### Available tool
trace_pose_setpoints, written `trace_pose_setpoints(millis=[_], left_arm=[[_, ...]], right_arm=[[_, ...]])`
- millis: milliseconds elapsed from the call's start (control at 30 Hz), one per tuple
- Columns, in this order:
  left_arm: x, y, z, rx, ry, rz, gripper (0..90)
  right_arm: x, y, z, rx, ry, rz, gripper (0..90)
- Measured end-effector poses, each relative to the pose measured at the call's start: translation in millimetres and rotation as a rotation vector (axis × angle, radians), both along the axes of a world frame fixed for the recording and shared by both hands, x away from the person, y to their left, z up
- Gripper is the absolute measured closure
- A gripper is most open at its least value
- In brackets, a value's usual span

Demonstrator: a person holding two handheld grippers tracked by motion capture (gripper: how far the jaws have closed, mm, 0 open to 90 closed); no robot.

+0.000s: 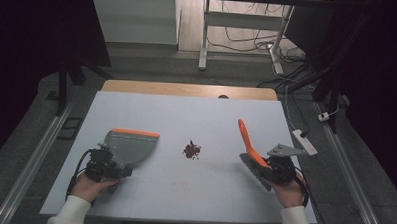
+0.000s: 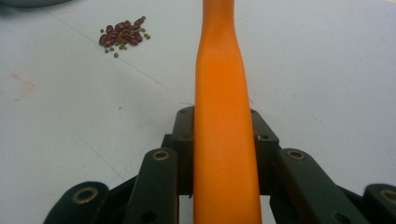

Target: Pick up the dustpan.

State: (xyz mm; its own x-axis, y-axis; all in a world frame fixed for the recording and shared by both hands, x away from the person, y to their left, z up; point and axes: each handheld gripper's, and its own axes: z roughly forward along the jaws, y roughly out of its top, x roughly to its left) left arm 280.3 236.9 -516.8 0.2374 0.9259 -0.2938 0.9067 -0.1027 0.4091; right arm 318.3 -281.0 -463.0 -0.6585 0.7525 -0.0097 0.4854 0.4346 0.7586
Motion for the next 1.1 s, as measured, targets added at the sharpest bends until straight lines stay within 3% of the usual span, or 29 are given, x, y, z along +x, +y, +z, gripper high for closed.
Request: trace_pose_setpoints(millis=[500, 733, 1100], left_arm=[[4.5, -1.5, -5.9, -0.044, -0.023, 0.034, 45.2], [4.8, 1.9, -6.0, -0.059, -0.016, 0.067, 56.4], [4.9, 9.0, -4.7, -0.093, -0.023, 0.085, 61.3]], right_arm=[[0.4, -1.0, 0.3, 0.002, -0.003, -0.002, 70.3], [0.8, -1.3, -0.6, -0.003, -0.001, -0.004, 70.3], [0.5, -1.1, 0.3, 0.000, -0.001, -0.002, 70.3]])
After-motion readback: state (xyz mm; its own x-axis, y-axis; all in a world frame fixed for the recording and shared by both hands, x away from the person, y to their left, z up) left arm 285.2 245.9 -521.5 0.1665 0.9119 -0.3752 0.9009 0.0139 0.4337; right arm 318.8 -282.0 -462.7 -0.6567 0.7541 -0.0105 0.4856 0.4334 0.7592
